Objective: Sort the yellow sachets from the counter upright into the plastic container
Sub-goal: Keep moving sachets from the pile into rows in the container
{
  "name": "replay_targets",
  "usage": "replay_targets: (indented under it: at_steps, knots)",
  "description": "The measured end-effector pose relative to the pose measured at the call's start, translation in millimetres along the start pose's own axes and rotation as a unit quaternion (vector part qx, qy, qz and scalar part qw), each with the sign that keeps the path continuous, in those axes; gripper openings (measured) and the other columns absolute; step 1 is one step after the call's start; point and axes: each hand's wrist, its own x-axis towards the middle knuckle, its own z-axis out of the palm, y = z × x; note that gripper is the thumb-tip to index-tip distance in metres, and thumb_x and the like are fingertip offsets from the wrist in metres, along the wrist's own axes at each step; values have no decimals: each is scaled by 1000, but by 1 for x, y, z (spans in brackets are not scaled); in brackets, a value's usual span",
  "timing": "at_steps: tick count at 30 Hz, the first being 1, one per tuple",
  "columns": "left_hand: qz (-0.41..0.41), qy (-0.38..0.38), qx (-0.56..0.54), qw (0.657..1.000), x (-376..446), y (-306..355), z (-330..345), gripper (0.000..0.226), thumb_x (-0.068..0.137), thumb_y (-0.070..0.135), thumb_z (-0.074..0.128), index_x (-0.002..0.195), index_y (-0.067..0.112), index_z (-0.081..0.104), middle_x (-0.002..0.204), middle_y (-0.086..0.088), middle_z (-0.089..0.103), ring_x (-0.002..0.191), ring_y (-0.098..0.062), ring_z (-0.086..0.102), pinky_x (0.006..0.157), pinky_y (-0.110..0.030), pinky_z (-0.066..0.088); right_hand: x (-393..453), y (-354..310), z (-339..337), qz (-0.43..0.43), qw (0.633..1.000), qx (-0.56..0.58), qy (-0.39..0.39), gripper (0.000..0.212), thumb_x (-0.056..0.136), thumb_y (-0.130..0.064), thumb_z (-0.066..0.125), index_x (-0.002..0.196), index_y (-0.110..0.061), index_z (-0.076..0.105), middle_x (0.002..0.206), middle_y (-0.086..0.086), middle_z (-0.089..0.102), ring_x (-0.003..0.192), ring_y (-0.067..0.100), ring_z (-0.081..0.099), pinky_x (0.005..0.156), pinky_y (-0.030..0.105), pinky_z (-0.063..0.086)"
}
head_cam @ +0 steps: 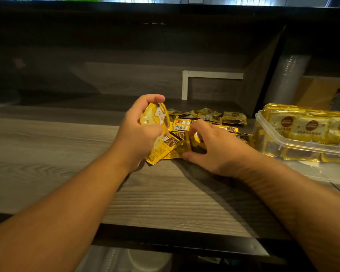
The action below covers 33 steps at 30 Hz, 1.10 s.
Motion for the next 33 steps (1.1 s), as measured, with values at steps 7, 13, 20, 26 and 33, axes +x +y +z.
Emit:
replay_targets:
  at_steps: [7,13,20,26,33]
  knots:
    - [-222,-71,-194,953,5,2,-1,65,81,-15,39,121,25,69,130,-16,61,107,-47,65,82,-56,57,-2,3,-1,24,997,51,61,47,90,-13,64,122,-33,35,99,-8,48,78,6,49,60,17,35]
    - [-270,-27,-156,950,8,0,4,39,94,-7,50,117,21,61,121,-16,63,100,-39,68,78,-52,60,2,10,-4,70,957,201,198,58,86,9,53,131,-26,40,124,-4,54,104,12,50,74,21,43]
    - [-258,-10,-190,947,13,-2,4,28,97,2,54,119,19,56,117,-14,68,92,-35,74,76,-47,61,-3,9,-19,127,809,509,264,45,90,9,51,112,-30,60,99,-6,61,88,13,64,66,30,59]
    - [-235,25,-145,961,14,-3,7,23,97,7,56,117,18,61,116,-11,69,95,-31,73,72,-43,62,-5,11,-21,145,737,587,302,47,89,6,56,117,-30,61,102,-2,65,89,14,69,70,31,61]
    - [-168,65,-27,983,18,24,23,29,95,11,64,121,21,60,104,-3,74,86,-20,75,60,-30,58,-17,12,-44,110,747,539,372,33,89,-6,65,113,-26,57,102,-8,66,94,12,68,76,36,61]
